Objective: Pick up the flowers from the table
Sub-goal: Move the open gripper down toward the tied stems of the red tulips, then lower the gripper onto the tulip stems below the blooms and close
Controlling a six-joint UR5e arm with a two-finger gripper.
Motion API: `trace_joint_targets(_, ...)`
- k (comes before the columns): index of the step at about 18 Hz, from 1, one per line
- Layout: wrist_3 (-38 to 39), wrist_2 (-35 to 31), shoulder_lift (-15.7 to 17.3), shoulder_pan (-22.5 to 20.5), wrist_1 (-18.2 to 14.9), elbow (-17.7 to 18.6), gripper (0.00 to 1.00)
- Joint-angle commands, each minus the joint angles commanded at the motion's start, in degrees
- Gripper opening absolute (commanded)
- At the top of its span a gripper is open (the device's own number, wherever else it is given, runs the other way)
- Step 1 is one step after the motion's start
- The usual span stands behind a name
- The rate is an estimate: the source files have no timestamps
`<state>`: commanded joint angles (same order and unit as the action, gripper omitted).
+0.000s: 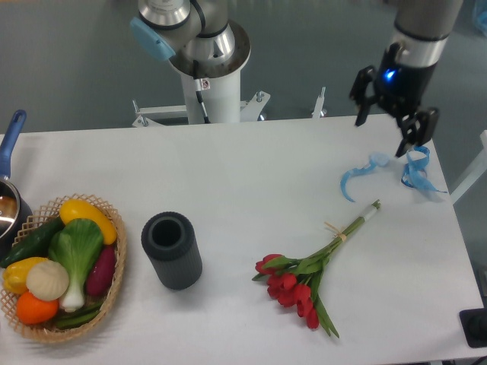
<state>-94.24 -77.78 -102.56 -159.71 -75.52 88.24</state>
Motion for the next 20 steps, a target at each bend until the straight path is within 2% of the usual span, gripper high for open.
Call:
trace_joint_targets(3,7.48,0.0,-3.16,3.43,4.4,0.26,1.0)
trace_joint_targets(6,10.91,-0.35,-7.21,4.58,10.72,0.61,1.0)
trace_joint_targets(8,10.92,-0.18,-8.53,4.67,13.45,1.67,1.0)
trace_joint_targets(17,14.17,2.2,-15.73,7.04,14.34,1.85,1.0)
trace_joint_targets(20,14.26,2.37,-17.4,7.04,16.18,1.94,1.0)
